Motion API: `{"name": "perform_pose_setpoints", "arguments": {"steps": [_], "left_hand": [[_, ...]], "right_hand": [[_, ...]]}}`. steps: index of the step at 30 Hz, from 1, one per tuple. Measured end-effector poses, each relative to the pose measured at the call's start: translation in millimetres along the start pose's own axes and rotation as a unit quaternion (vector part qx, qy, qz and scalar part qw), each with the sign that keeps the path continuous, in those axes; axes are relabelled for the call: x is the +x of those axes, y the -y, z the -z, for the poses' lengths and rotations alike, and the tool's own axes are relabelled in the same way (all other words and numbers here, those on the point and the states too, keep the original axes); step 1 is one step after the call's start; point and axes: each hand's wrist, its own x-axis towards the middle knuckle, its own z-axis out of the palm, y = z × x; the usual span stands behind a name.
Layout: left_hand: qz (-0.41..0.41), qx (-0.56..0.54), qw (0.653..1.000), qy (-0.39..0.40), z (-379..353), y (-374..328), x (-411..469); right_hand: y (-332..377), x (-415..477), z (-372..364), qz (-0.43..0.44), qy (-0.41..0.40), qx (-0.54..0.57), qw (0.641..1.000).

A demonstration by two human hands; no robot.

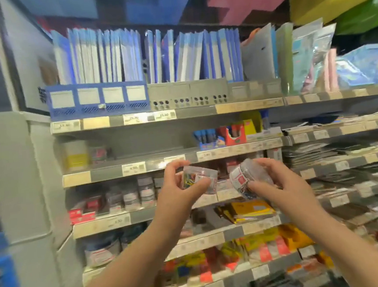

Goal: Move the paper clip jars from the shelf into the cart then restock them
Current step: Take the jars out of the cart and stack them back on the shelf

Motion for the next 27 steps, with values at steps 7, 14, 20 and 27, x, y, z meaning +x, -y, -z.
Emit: {"name": "perform_pose_setpoints", "arguments": {"steps": [7,14,20,27], "left_hand": [[0.006,0.095,0.993,-0.075,100.6,31.8,65.0],[-0.008,0.125,0.982,-0.141,154.8,63.7,132.4],[-0.018,0.206,0.953,-0.220,198.8,78.3,181.3],[0.000,0.272,0.931,-0.244,243.3,93.7,231.5]], "right_hand": [[-11.9,88.3,-128.1,0.050,0.080,0.048,0.994],[-27.5,187.6,-207.5,0.123,0.160,0.054,0.978],[-27.8,266.7,-266.8,0.182,0.230,0.038,0.955],[-20.1,327.1,-321.7,0.189,0.312,0.008,0.931]]}}
